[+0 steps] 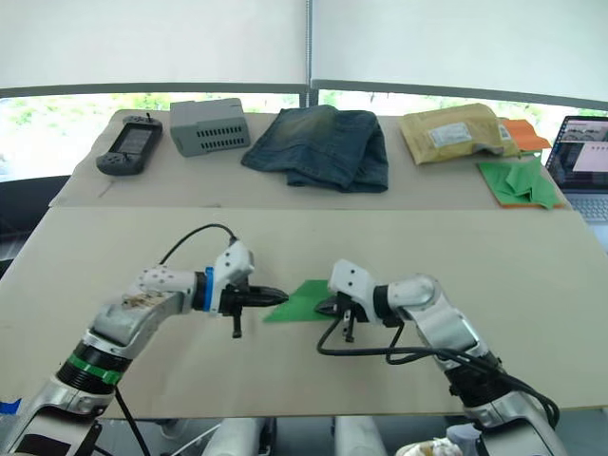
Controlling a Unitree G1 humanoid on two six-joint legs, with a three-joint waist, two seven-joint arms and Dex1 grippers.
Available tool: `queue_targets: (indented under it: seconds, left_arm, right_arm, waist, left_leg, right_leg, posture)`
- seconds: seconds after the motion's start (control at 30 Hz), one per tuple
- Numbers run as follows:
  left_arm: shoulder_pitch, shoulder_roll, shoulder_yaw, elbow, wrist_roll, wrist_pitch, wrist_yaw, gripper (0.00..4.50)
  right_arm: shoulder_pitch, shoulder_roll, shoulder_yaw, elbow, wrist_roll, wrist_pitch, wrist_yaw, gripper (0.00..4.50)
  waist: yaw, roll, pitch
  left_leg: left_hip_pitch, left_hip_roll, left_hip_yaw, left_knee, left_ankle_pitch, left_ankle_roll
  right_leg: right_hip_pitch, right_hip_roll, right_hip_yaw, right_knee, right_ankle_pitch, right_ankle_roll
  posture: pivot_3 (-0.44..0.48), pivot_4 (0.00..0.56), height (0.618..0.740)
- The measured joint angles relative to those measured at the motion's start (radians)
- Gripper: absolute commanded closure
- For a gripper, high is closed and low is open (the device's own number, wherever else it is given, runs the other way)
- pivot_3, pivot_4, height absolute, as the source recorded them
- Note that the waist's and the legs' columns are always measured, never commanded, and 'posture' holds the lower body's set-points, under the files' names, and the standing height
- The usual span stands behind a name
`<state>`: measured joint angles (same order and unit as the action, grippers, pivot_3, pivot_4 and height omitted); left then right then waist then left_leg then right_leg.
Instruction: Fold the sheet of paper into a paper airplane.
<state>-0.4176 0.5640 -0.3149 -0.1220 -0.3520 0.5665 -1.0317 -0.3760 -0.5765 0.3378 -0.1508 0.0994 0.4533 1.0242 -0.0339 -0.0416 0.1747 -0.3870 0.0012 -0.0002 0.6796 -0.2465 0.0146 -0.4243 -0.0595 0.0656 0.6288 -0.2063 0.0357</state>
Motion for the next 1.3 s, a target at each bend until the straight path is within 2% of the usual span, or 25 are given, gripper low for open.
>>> queue_targets:
  seconds: [0.3,0.4,0.5,0.57,0.6,0.77,1.1,1.2,1.3]
  left_arm:
    - [0.023,-0.005,-0.047,0.054,0.082,-0.073,-0.006,4.47]
    - [0.030,-0.013,-0.044,0.054,0.084,-0.075,0.004,4.47]
    - [0.033,-0.021,-0.042,0.055,0.084,-0.071,0.012,4.50]
    - [0.033,-0.024,-0.042,0.055,0.084,-0.068,0.015,4.50]
    - [0.033,-0.024,-0.041,0.055,0.084,-0.067,0.016,4.50]
    - [0.035,-0.029,-0.040,0.055,0.084,-0.066,0.016,4.50]
    - [0.038,-0.037,-0.035,0.052,0.083,-0.058,0.020,4.50]
    - [0.040,-0.037,-0.034,0.050,0.083,-0.057,0.023,4.50]
    - [0.045,-0.037,-0.033,0.045,0.083,-0.056,0.028,4.50]
  right_arm:
    - [0.021,0.001,-0.013,-0.029,0.007,0.027,-0.028,4.50]
    - [0.040,0.000,-0.074,-0.043,0.088,0.105,-0.023,4.50]
    - [0.036,-0.007,-0.170,-0.083,0.194,0.218,-0.022,3.62]
    - [0.021,-0.023,-0.210,-0.090,0.226,0.257,-0.034,2.79]
    - [0.012,-0.028,-0.221,-0.083,0.229,0.265,-0.045,2.53]
    - [-0.054,-0.042,-0.275,0.042,0.236,0.318,-0.090,2.53]
    - [-0.088,0.001,-0.269,0.176,0.332,0.431,-0.033,2.53]
    - [-0.088,-0.006,-0.268,0.177,0.356,0.433,-0.002,3.30]
    - [-0.083,-0.022,-0.271,0.158,0.385,0.430,0.042,4.37]
  waist:
    - [-0.001,0.000,0.000]
    - [0.003,0.000,0.000]
    - [0.011,0.000,0.000]
    - [0.014,0.000,0.000]
    - [0.015,0.000,0.000]
    - [0.016,0.000,0.000]
    - [0.016,0.000,0.000]
    - [0.016,0.000,0.000]
    - [0.016,0.000,0.000]
  left_leg:
    - [0.000,0.000,-0.001,0.000,0.000,0.000]
    - [0.000,0.001,-0.002,0.000,0.000,0.000]
    - [0.000,0.001,-0.004,0.000,0.000,0.000]
    - [0.001,0.001,-0.003,0.000,0.000,0.000]
    - [0.001,0.001,-0.002,0.000,0.000,0.000]
    - [0.001,0.001,0.000,0.000,0.000,0.000]
    - [0.000,0.001,0.000,0.000,0.000,0.000]
    - [0.000,0.001,0.000,0.000,0.000,0.000]
    - [0.000,0.001,0.000,0.000,0.000,0.000]
  right_leg:
    - [0.000,0.000,0.000,0.000,-0.002,0.003]
    - [0.000,-0.001,0.000,0.000,-0.002,0.003]
    - [0.001,0.000,0.001,0.000,-0.001,0.003]
    - [0.001,0.000,0.001,0.000,-0.002,0.004]
    - [0.001,0.000,0.001,0.000,-0.002,0.004]
    - [0.001,0.000,0.000,0.000,-0.002,0.004]
    - [0.001,0.000,0.000,-0.001,-0.001,0.003]
    - [0.001,0.000,0.000,0.000,-0.002,0.003]
    - [0.001,0.000,0.000,-0.001,-0.002,0.004]
  posture:
    - [0.000,0.150,0.728]
    - [0.000,0.150,0.728]
    - [0.000,0.150,0.728]
    - [0.000,0.150,0.728]
    - [0.000,0.150,0.728]
    - [0.000,0.150,0.728]
    - [0.000,0.150,0.728]
    - [0.000,0.150,0.728]
    - [0.000,0.150,0.728]
